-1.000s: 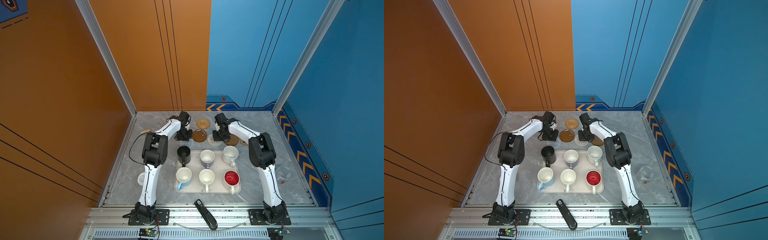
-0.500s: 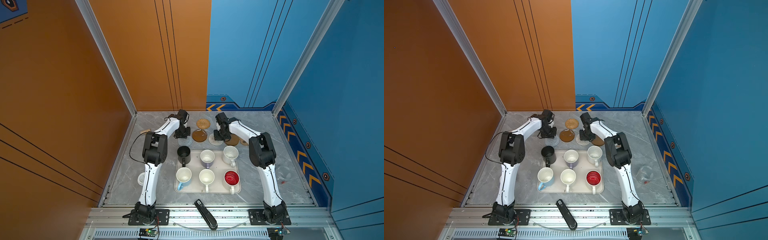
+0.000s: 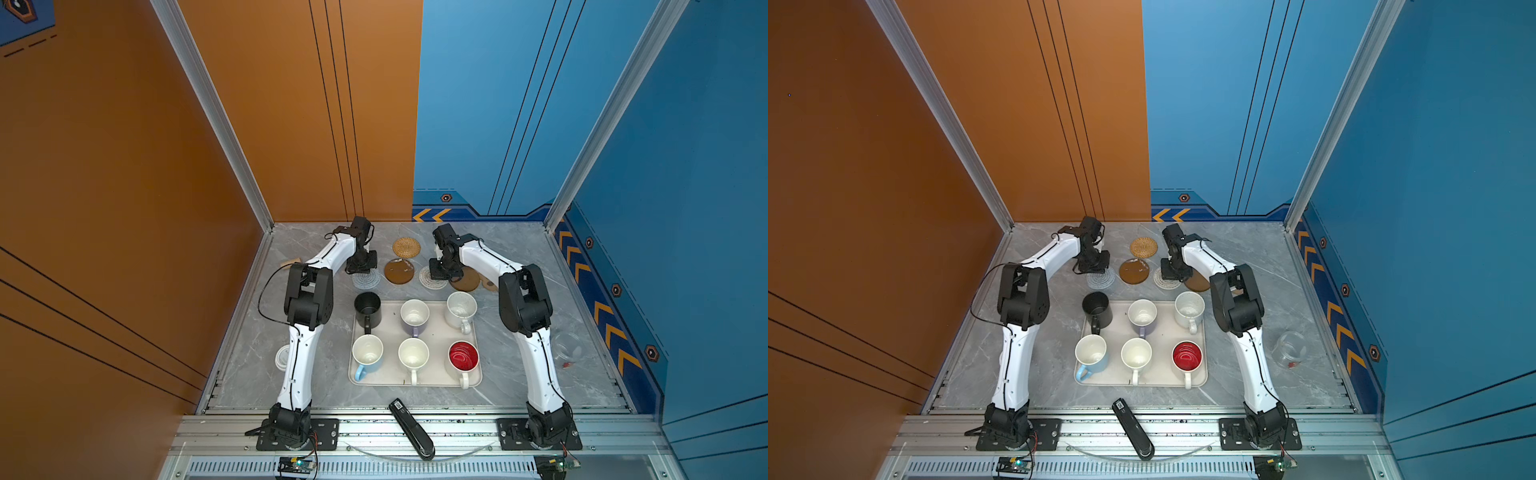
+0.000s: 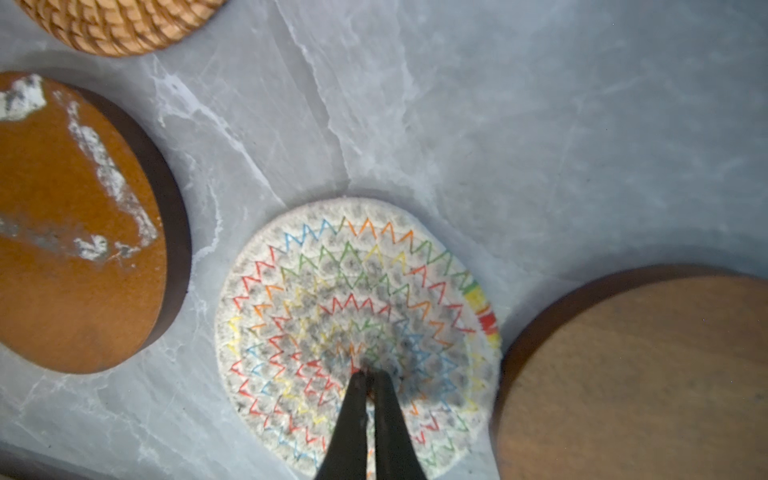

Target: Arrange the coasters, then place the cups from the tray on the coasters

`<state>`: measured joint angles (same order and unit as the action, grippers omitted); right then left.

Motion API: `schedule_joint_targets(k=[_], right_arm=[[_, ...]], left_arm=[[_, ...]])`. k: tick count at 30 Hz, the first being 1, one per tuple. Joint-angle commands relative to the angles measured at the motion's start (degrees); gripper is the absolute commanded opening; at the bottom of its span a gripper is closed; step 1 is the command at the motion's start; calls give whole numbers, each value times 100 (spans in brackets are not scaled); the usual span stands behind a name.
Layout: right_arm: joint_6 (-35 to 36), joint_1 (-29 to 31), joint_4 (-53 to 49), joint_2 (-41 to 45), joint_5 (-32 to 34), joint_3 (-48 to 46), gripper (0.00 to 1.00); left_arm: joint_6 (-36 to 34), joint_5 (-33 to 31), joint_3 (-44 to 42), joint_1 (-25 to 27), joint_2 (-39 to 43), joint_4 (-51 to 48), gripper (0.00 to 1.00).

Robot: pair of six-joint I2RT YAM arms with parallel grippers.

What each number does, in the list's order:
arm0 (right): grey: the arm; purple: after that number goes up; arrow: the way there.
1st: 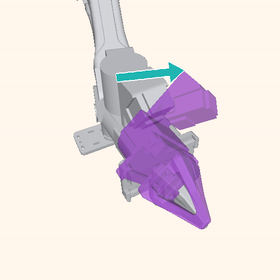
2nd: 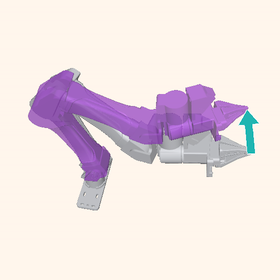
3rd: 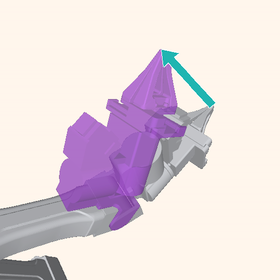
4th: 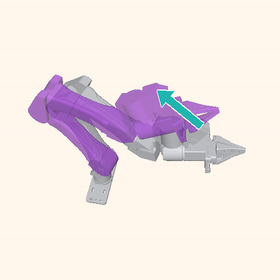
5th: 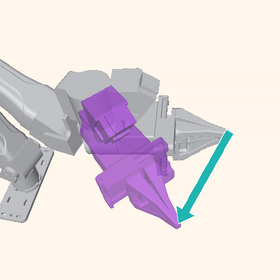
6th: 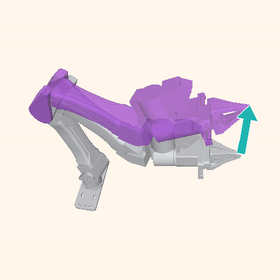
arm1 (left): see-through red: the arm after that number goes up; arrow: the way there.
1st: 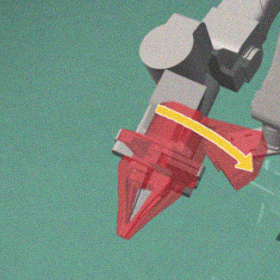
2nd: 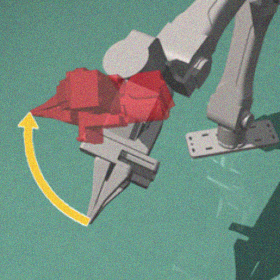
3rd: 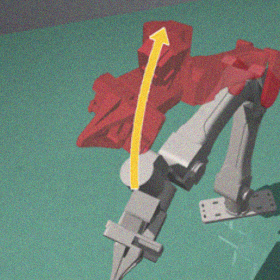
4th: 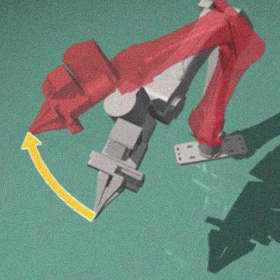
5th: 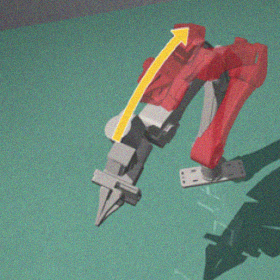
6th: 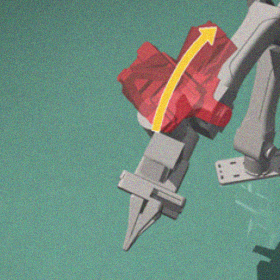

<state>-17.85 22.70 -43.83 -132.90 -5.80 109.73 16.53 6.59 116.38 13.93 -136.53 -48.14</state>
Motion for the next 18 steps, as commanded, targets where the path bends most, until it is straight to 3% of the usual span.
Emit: schedule_joint_targets(k=[1, 18], right_arm=[[135, 15, -204, -78, -6, 210, 7], [15, 164, -16, 139, -173, 629, 9]], left_arm=[[-19, -66, 61, 42, -8, -133, 0], [-32, -5, 244, 164, 469, -134, 6]])
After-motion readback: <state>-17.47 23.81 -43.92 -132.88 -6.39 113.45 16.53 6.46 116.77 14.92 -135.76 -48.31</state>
